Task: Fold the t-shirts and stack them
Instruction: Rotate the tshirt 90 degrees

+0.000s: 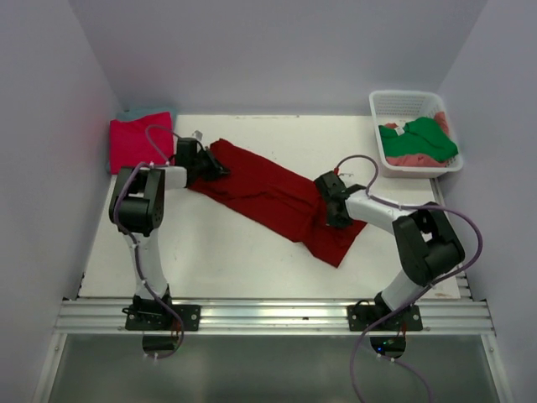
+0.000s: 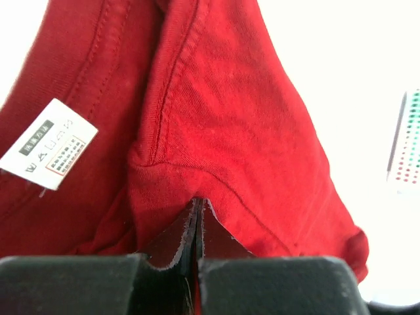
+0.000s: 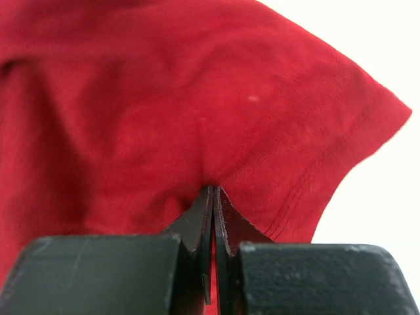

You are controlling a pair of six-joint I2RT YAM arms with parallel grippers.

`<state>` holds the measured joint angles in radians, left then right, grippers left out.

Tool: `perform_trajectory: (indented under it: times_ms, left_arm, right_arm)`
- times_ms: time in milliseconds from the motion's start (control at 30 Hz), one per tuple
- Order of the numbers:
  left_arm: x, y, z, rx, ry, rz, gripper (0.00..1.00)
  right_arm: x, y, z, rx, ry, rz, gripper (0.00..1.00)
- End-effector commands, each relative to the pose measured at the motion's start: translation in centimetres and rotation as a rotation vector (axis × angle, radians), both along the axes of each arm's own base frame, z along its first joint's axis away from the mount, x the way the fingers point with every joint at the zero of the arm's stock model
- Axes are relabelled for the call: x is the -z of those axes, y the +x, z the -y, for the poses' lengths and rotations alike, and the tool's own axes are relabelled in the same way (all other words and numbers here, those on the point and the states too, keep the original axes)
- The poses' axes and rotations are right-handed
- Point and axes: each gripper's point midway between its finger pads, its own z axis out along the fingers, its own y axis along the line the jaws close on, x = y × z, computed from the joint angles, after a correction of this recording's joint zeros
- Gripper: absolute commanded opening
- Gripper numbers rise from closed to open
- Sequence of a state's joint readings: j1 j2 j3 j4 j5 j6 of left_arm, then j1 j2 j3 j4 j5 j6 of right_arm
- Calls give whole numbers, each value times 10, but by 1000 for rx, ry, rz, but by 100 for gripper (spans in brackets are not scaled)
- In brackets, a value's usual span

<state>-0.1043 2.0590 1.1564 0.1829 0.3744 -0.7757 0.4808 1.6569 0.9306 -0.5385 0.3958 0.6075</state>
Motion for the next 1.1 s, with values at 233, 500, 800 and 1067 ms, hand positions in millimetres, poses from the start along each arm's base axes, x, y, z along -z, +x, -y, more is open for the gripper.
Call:
perform_trajectory:
  times_ms: [233,500,800,1067]
  left_arm:
    - [33,62,25,125,-141,-11,1]
    - [37,93,42,187,-294,17,3]
    - [19,110,61,262,-448,95,10]
    - [-22,119,69,340,-489,229,13]
  right_arm:
    - [40,-114,-84,-200,306,-276,0]
    - [62,-178,-98,-261,363,-414,0]
    - [58,-237,-114,-443,339,-537,0]
    - [53,-272,-104,-496,273,-583,0]
